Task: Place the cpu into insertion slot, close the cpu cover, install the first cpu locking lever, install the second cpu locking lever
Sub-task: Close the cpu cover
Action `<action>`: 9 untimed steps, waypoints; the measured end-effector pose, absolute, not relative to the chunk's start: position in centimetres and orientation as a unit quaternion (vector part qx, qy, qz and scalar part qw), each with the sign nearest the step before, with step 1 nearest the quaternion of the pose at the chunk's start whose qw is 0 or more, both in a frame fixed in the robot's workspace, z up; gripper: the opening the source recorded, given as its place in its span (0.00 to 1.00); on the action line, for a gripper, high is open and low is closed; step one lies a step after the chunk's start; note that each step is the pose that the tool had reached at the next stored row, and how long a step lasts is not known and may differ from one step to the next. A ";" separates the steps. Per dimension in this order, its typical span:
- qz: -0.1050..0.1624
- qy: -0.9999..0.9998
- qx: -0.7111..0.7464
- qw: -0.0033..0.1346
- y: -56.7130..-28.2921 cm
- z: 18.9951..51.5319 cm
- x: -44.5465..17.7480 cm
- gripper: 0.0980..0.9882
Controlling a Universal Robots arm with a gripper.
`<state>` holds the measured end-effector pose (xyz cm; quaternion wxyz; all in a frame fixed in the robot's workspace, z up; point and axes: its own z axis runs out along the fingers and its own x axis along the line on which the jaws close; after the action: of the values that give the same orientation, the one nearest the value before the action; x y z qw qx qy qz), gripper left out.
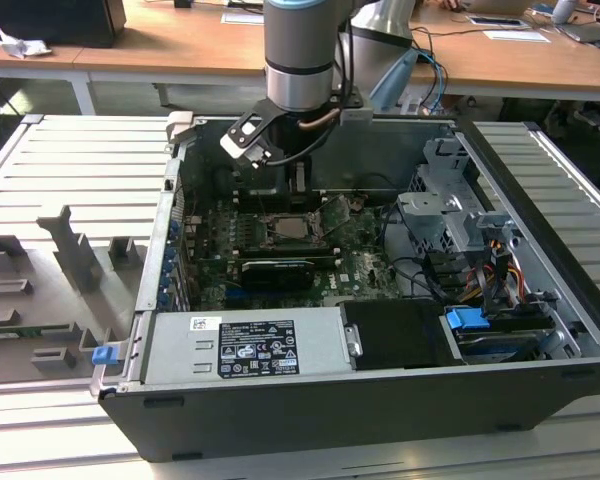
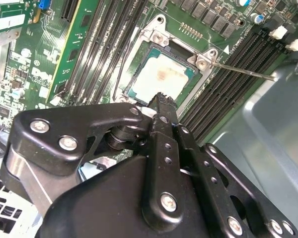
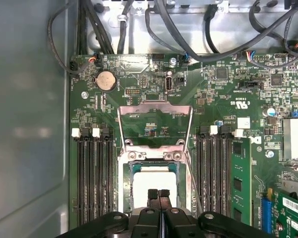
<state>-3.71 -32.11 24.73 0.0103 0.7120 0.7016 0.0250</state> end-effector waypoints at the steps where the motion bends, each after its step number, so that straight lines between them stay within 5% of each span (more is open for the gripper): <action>1: 0.025 0.702 0.712 0.010 -32.1 24.9 -3.7 0.01; 9: 0.025 0.701 0.712 0.010 -32.1 26.2 -3.7 0.01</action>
<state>-3.68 -32.11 26.19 0.0102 0.7122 0.7015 0.0251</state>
